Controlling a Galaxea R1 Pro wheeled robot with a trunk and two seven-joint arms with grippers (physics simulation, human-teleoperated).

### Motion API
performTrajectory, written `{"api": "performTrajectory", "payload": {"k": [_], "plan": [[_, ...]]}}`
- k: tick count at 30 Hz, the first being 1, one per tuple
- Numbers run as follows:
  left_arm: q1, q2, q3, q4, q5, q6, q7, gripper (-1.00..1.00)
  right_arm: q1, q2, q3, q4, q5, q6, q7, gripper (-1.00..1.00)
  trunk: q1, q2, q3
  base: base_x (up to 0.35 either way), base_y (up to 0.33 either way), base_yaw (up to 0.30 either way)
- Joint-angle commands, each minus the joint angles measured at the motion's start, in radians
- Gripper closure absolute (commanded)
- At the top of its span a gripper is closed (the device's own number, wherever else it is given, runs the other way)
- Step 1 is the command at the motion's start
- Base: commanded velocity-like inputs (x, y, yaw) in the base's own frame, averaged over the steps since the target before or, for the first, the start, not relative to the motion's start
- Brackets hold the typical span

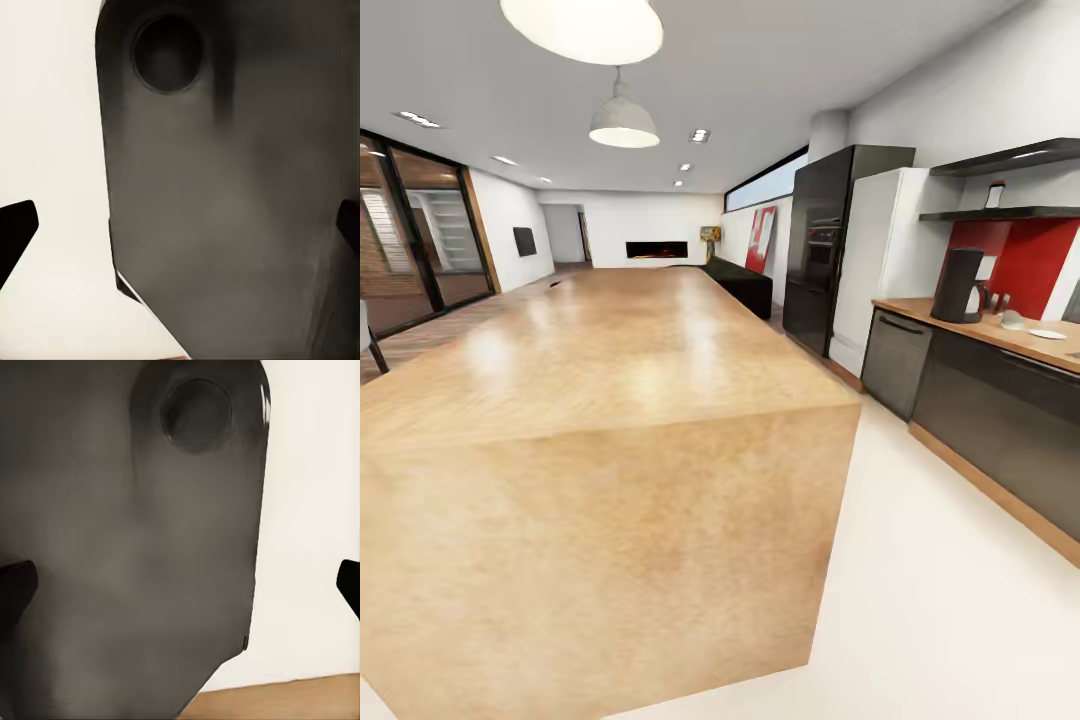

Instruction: Set up a coffee station on the kitchen countertop: keep the coffee maker on the countertop, move the bottle of coffee from the kitchen shelf to the counter next to the coffee maker, place a paper coffee filter on top of the coffee maker, put the saucer next to the coffee maker with the coffee cup on the saucer, and place the electric kettle next to the coffee maker.

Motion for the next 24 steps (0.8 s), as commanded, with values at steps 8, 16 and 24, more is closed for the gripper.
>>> {"api": "performTrajectory", "payload": {"k": [8,16,24], "plan": [[0.001,-0.004,-0.003,-0.005,-0.003,-0.009,-0.006,-1.0,-0.032,0.045,-0.002,-0.035,0.0,-0.003,0.004,-1.0,0.0,0.0,0.0,0.0,0.0,0.0],[0.001,-0.007,-0.003,-0.005,-0.002,-0.01,-0.006,-1.0,-0.034,0.066,-0.008,-0.049,0.0,-0.004,0.003,-1.0,0.0,0.0,0.0,0.0,0.0,-0.109],[0.0,-0.008,-0.003,-0.005,-0.002,-0.011,-0.014,-1.0,-0.034,0.066,-0.009,-0.049,0.0,-0.005,0.003,-1.0,0.0,0.0,0.0,0.0,0.0,-0.257]]}}
